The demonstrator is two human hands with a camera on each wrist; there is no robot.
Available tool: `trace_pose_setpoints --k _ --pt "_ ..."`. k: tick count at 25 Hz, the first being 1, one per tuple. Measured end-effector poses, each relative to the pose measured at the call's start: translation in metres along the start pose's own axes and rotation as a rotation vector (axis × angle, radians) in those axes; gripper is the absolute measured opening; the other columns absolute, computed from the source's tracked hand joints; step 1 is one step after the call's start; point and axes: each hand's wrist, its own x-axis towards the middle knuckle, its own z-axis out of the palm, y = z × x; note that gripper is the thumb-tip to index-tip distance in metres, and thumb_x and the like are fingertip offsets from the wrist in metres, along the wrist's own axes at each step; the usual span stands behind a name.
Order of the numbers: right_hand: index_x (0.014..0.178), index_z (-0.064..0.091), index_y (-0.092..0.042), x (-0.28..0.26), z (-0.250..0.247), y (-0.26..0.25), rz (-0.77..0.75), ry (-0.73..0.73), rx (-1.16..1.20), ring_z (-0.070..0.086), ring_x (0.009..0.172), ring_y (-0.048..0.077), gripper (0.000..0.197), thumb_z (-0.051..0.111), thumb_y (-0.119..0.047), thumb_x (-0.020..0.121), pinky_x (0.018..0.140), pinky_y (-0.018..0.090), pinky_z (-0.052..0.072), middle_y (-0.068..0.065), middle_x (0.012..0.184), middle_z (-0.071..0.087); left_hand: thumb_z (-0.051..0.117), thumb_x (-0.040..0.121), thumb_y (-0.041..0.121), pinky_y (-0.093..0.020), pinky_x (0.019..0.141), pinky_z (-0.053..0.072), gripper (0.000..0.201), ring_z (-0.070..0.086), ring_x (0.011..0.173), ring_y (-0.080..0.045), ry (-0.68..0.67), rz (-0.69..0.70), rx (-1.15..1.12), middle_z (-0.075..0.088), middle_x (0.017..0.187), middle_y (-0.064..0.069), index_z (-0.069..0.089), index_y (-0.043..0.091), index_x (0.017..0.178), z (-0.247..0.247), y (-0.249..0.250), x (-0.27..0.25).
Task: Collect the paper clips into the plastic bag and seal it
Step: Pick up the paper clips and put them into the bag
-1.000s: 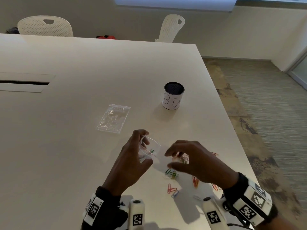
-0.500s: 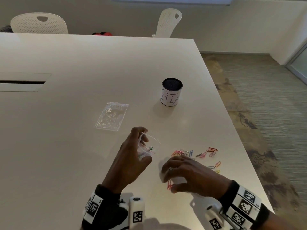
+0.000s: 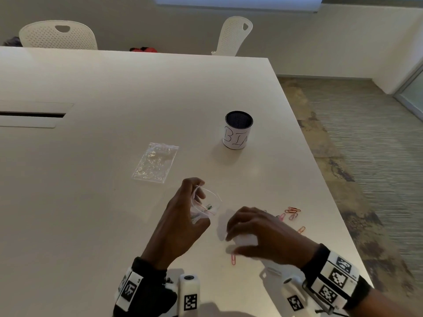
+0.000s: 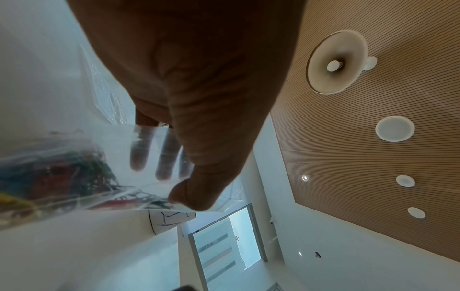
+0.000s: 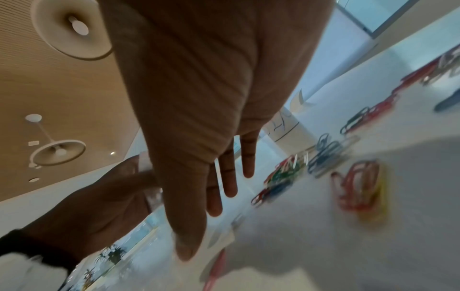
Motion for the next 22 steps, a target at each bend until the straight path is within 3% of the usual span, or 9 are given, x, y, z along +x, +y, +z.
trace_pose_setpoints --k 3,6,8,10,12,15,17,22 --pt "0.116 0.07 -0.031 0.003 0.011 -0.006 -0.061 -0.093 -0.028 0.046 0.124 -0.001 0.024 0.062 -0.044 0.097 0.105 0.012 0.027 -0.014 0.129 0.063 0.078 0.08 0.005 -0.012 0.078 0.055 0.073 0.061 0.106 -0.003 -0.009 0.006 0.007 0.056 0.112 0.017 0.041 0.029 0.138 0.0 0.001 0.0" --pt "0.102 0.075 -0.028 0.003 0.003 0.007 -0.007 -0.01 -0.083 0.053 0.111 0.002 0.011 0.067 -0.034 0.095 0.101 0.015 0.036 -0.012 0.116 0.069 0.077 0.078 0.004 -0.017 0.08 0.056 0.074 0.062 0.105 -0.005 0.006 -0.006 -0.004 0.058 0.112 0.017 0.042 0.033 0.136 -0.001 0.0 -0.001" --pt "0.104 0.074 -0.028 0.002 -0.007 0.017 0.065 0.052 -0.131 0.054 0.108 0.003 0.012 0.07 -0.032 0.093 0.097 0.02 0.045 -0.011 0.116 0.068 0.077 0.077 0.004 -0.018 0.08 0.056 0.074 0.062 0.105 -0.006 0.012 -0.006 -0.005 0.058 0.111 0.016 0.042 0.034 0.135 -0.002 -0.002 -0.001" --pt "0.114 0.07 -0.029 0.002 -0.017 0.021 0.166 0.109 -0.135 0.053 0.111 0.003 0.024 0.07 -0.038 0.092 0.099 0.026 0.051 -0.01 0.126 0.062 0.076 0.078 0.004 -0.016 0.079 0.054 0.073 0.061 0.105 -0.006 0.01 -0.005 -0.01 0.058 0.111 0.016 0.042 0.034 0.135 -0.002 -0.002 -0.001" --pt "0.132 0.061 -0.033 0.001 -0.023 0.022 0.266 0.135 -0.116 0.05 0.12 0.005 0.049 0.072 -0.05 0.087 0.104 0.028 0.051 -0.011 0.139 0.052 0.076 0.078 0.004 -0.014 0.078 0.053 0.071 0.061 0.105 -0.006 0.012 -0.003 -0.019 0.058 0.11 0.016 0.043 0.033 0.134 -0.002 -0.001 -0.001" --pt "0.149 0.043 -0.04 0.0 -0.023 0.022 0.347 0.014 -0.162 0.044 0.13 0.008 0.078 0.073 -0.062 0.08 0.103 0.027 0.048 -0.01 0.149 0.04 0.075 0.078 0.004 -0.014 0.079 0.053 0.071 0.06 0.105 -0.006 0.01 -0.005 -0.025 0.058 0.11 0.016 0.043 0.034 0.133 -0.002 0.0 -0.001" --pt "0.146 0.046 -0.042 -0.001 -0.019 0.02 0.34 -0.032 -0.161 0.044 0.129 0.009 0.071 0.074 -0.058 0.082 0.098 0.025 0.05 -0.01 0.147 0.04 0.075 0.078 0.004 -0.014 0.078 0.053 0.071 0.06 0.105 -0.006 0.005 -0.009 -0.026 0.057 0.111 0.017 0.043 0.034 0.133 -0.002 0.0 -0.001" --pt "0.128 0.065 -0.03 0.004 -0.011 0.014 0.316 0.05 -0.113 0.055 0.118 0.011 0.032 0.068 -0.035 0.096 0.097 0.029 0.055 -0.005 0.134 0.054 0.077 0.078 0.005 -0.013 0.078 0.054 0.073 0.06 0.106 -0.004 -0.001 -0.01 -0.009 0.057 0.112 0.018 0.042 0.035 0.135 -0.002 -0.001 0.0"
